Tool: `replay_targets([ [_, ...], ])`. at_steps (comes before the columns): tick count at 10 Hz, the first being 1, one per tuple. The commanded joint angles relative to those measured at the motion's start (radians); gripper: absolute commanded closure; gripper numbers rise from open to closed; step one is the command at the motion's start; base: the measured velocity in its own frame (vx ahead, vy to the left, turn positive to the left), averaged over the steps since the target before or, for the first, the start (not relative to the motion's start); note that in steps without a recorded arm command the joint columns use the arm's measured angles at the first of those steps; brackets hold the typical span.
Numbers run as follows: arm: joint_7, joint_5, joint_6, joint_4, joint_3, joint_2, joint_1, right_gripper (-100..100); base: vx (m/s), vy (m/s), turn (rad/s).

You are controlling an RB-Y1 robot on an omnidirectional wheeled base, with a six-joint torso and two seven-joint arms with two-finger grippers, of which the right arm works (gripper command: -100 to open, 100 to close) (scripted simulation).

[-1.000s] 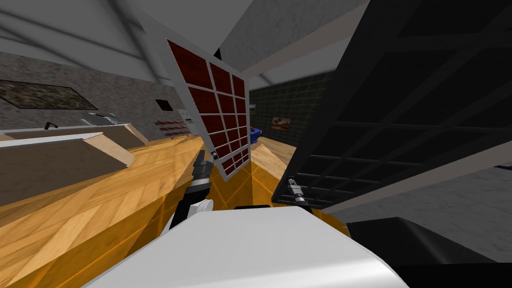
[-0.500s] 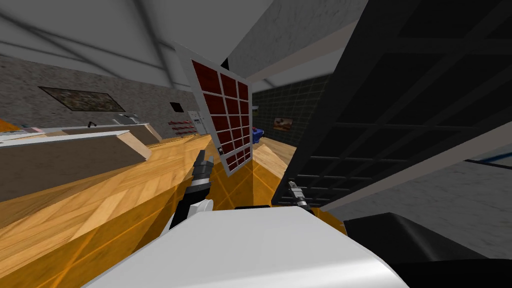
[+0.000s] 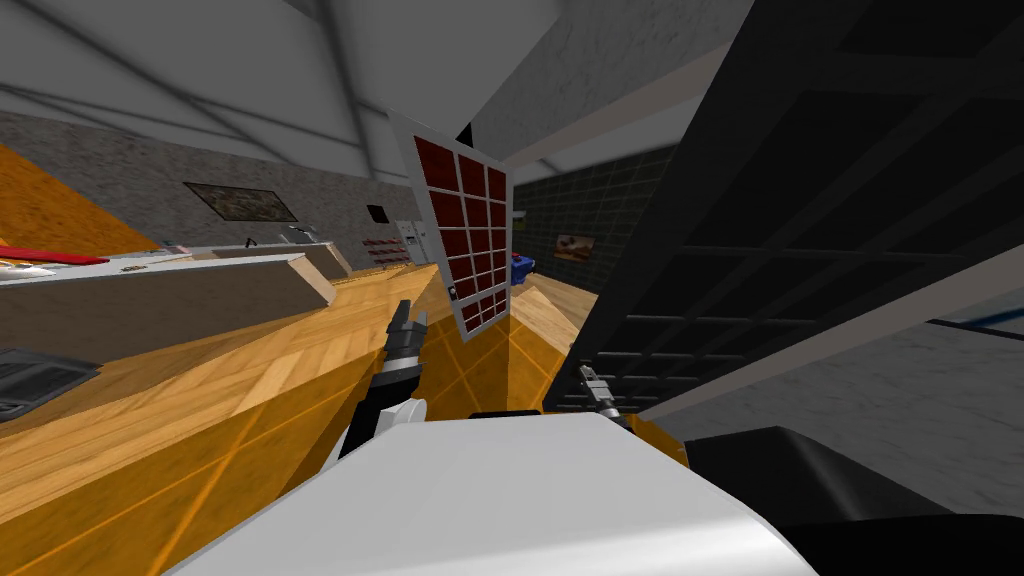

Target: Pull the door open

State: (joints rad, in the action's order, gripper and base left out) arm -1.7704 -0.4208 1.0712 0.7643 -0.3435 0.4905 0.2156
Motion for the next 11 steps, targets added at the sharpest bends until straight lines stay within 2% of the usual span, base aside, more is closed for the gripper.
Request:
replay_targets([
  [1, -0.013, 0.004, 0.019, -0.004, -0.007, 0.011, 0.009, 100, -0.221, -0.037, 0.138],
  [3, -0.03, 0.01, 0.043, -0.013, -0.018, 0.024, 0.017, 100, -0.229, -0.04, 0.134],
  [4, -0.024, 0.008, 0.032, -0.009, -0.014, 0.021, 0.012, 100, -0.101, -0.017, 0.02],
  [5, -0.034, 0.013, 0.05, -0.021, -0.023, 0.026, 0.018, 100, -0.142, -0.046, 0.136],
  [6, -0.036, 0.014, 0.055, -0.024, -0.024, 0.027, 0.019, 100, -0.184, -0.082, 0.167],
  [11, -0.062, 0.025, 0.111, -0.054, -0.044, 0.044, 0.032, 100, -0.198, -0.048, 0.143],
])
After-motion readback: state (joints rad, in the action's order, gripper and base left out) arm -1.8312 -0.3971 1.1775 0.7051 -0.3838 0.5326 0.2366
